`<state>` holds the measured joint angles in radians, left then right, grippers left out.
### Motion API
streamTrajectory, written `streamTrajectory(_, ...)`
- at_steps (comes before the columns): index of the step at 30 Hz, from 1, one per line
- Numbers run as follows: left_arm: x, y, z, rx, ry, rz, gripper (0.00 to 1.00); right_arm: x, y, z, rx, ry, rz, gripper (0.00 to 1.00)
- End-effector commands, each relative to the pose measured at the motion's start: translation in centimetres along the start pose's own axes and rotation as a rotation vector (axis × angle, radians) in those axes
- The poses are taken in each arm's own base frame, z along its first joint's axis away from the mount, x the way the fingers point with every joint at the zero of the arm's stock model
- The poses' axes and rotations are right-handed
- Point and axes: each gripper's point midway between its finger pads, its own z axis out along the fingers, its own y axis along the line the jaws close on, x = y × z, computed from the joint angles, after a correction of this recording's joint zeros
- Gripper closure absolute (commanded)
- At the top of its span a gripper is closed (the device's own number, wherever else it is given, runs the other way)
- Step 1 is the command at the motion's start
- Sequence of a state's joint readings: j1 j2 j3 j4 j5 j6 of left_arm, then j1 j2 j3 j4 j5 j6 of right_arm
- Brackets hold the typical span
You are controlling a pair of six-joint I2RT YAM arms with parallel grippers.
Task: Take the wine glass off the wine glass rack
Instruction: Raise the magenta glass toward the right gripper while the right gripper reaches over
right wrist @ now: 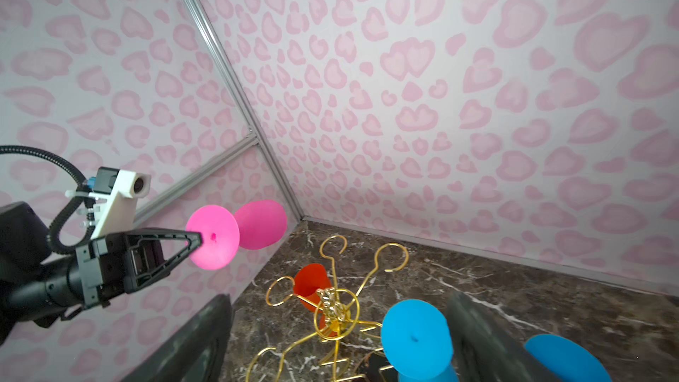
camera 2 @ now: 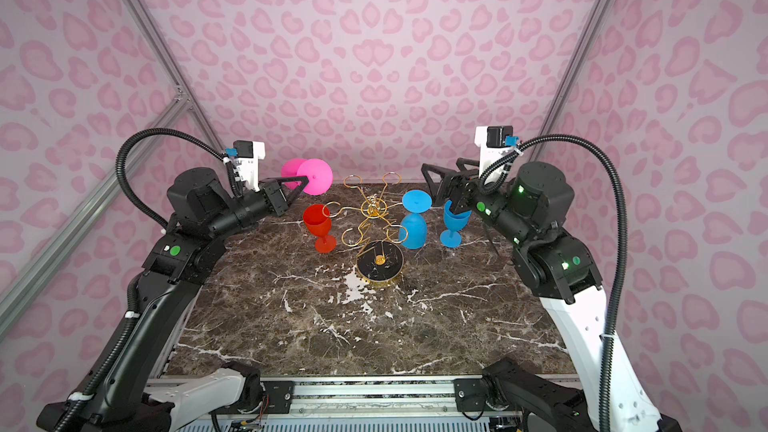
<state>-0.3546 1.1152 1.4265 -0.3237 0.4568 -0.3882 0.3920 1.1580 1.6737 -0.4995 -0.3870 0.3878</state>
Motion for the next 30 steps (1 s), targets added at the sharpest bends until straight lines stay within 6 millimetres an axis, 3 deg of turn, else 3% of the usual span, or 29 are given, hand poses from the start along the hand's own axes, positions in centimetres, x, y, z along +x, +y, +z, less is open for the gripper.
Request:
streamTrajectory(1,0.4,-1.4,-0.6,0.0,-0.009,0.315,0.97,1.3,3.3,1.6,-0.221,0.121,0.15,0.08)
streamTrajectory(5,0.8,-3.4,-1.3,0.037,-0.029,0.506,0.97,2.5,4.4,3.8,-0.317,0.202,0.234,0.11)
streamTrajectory(9,1.7,-5.5,-1.8,0.089,-0.052,0.673,0.97,4.0,5.5,4.7,-0.367,0.262,0.259,0.12)
streamTrajectory(14,5.2,-7.9,-1.5,0.201,-0.043,0.881,0.97,5.6,6.1,5.4,-0.397,0.322,0.283,0.15)
streamTrajectory(25,9.2,-10.4,0.1,0.238,0.008,1.197,0.97,10.0,7.4,4.8,-0.413,0.44,0.24,0.32)
streamTrajectory(30,8.9,-10.0,1.0,0.172,-0.006,1.244,0.97,11.2,7.4,4.0,-0.399,0.446,0.232,0.37)
